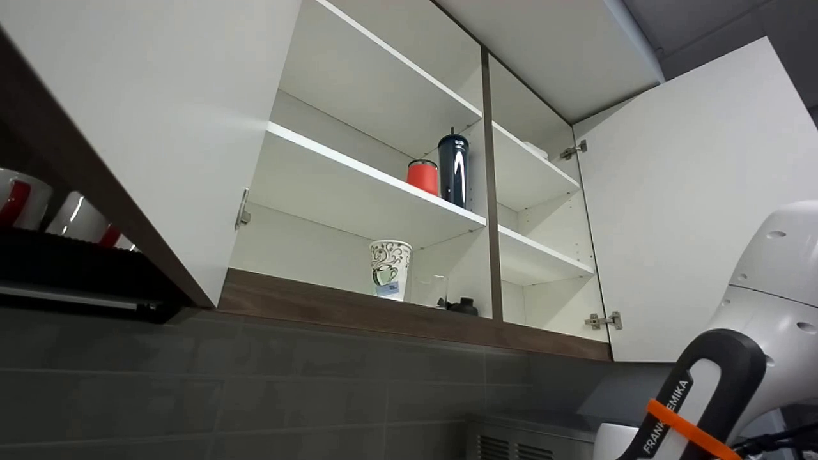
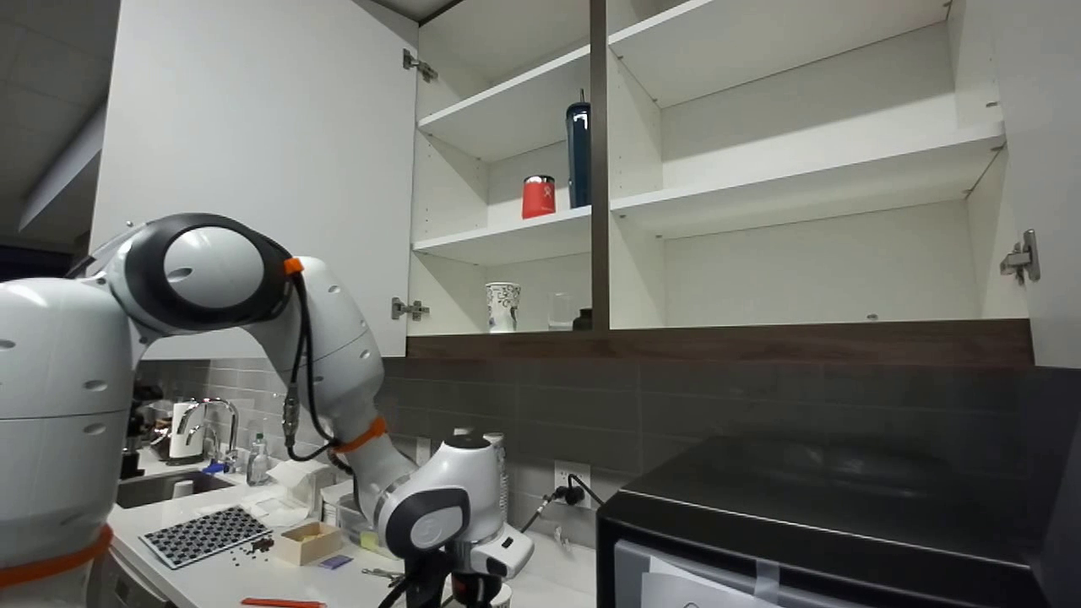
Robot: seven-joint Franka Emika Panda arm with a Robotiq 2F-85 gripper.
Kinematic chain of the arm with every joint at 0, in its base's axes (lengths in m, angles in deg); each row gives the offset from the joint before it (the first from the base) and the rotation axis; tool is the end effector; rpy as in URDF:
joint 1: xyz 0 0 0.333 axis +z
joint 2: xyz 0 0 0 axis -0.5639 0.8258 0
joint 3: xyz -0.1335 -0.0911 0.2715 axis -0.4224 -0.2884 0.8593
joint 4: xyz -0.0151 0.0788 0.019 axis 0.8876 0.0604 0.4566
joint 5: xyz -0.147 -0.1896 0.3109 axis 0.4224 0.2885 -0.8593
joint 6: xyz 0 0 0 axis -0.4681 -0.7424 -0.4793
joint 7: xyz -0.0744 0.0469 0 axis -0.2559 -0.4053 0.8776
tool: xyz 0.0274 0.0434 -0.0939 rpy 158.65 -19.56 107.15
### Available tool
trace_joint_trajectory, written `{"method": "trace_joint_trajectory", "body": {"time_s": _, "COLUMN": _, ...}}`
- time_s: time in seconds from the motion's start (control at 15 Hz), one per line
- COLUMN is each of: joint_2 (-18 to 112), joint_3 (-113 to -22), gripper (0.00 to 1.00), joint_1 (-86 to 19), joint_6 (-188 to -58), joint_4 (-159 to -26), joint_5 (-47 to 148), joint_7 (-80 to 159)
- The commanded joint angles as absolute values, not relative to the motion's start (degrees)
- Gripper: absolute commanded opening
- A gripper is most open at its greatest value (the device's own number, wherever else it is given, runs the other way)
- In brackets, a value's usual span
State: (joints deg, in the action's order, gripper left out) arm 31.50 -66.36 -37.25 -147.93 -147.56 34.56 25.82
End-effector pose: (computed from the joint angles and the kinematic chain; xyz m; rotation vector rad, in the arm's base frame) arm 0.4612 -0.0591 0.2765 -2.8642 0.9312 -0.2806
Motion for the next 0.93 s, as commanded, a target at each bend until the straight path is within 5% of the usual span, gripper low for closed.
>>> {"method": "trace_joint_trajectory", "body": {"time_s": 0.0, "joint_2": 31.7, "joint_3": -66.2, "gripper": 0.43, "joint_1": -37.1, "joint_6": -151.1, "joint_4": -149.3, "joint_5": 33.3, "joint_7": 25.3}}
{"method": "trace_joint_trajectory", "body": {"time_s": 0.47, "joint_2": 23.5, "joint_3": -66.0, "gripper": 0.95, "joint_1": -37.0, "joint_6": -142.3, "joint_4": -150.5, "joint_5": 33.0, "joint_7": 26.8}}
{"method": "trace_joint_trajectory", "body": {"time_s": 0.87, "joint_2": 9.1, "joint_3": -63.2, "gripper": 1.0, "joint_1": -37.3, "joint_6": -125.8, "joint_4": -150.6, "joint_5": 40.7, "joint_7": 26.6}}
